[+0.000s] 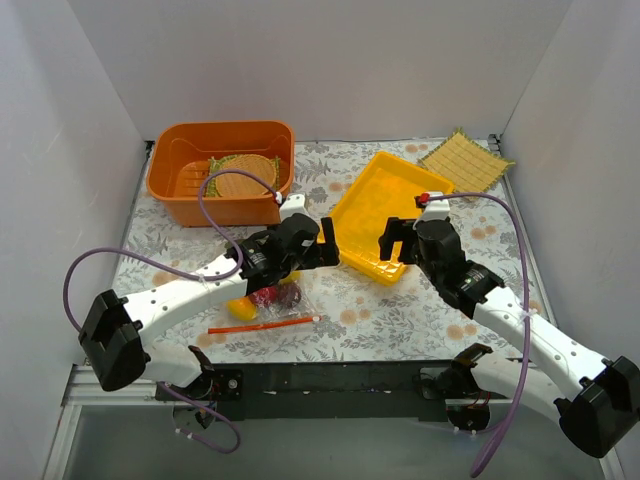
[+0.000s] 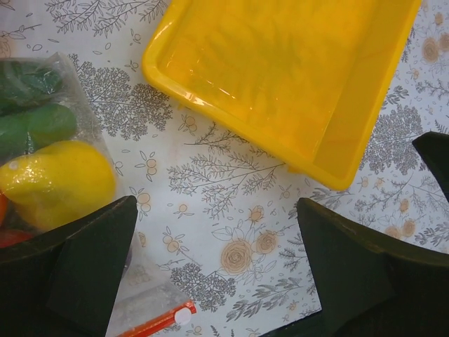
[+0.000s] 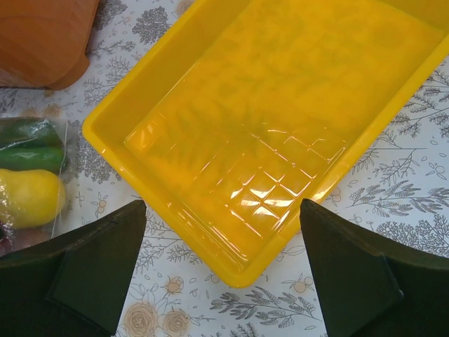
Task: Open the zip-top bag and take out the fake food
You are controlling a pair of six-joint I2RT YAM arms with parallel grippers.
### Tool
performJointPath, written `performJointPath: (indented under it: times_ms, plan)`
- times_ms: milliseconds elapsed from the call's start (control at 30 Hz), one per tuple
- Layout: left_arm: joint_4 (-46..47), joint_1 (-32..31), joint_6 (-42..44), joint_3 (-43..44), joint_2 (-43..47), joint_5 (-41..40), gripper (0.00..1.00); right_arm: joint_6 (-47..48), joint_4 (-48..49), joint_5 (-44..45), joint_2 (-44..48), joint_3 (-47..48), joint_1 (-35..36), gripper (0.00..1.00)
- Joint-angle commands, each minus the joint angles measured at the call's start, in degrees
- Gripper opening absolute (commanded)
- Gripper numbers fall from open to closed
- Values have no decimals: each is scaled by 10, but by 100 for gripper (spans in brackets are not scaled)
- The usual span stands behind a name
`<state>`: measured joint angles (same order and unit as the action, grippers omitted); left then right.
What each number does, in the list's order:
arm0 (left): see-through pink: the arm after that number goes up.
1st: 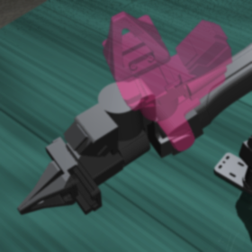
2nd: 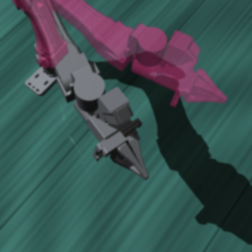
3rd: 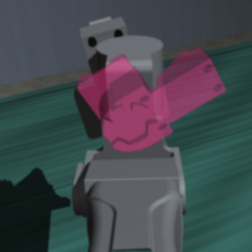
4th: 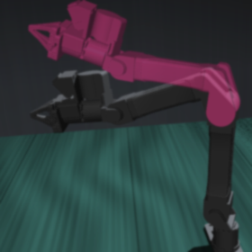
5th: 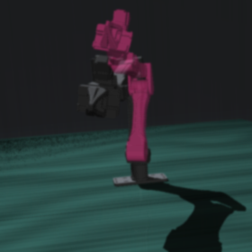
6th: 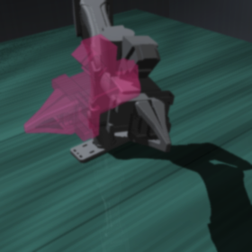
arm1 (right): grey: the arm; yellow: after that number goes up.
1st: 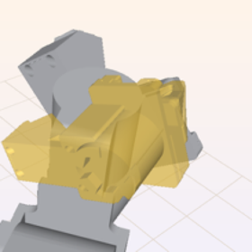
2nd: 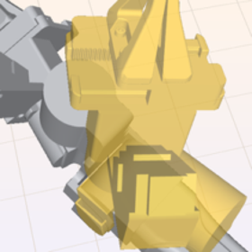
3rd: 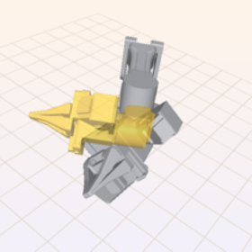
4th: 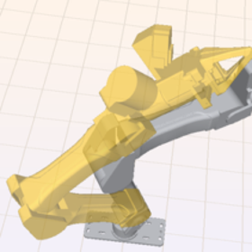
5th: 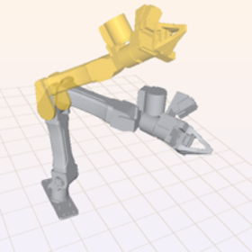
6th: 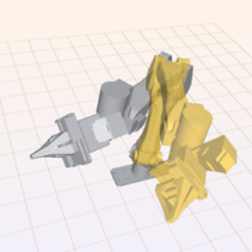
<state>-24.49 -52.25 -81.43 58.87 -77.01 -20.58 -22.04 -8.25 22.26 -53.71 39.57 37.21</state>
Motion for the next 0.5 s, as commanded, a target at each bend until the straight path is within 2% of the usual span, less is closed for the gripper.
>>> performJointPath:
  times_ms: [0,200,333,467]
  plan:
    - [-19,1,-28,-6,41,-28,98,10,3,-22,10,16,1,98]
    - [-72,2,-77,-6,49,-53,98,21,15,-87,7,10,1,96]
    - [-120,4,-114,-2,55,-74,98,18,42,-184,-3,10,4,93]
    - [-188,15,-151,-2,78,-94,96,-2,74,-218,-45,9,60,88]
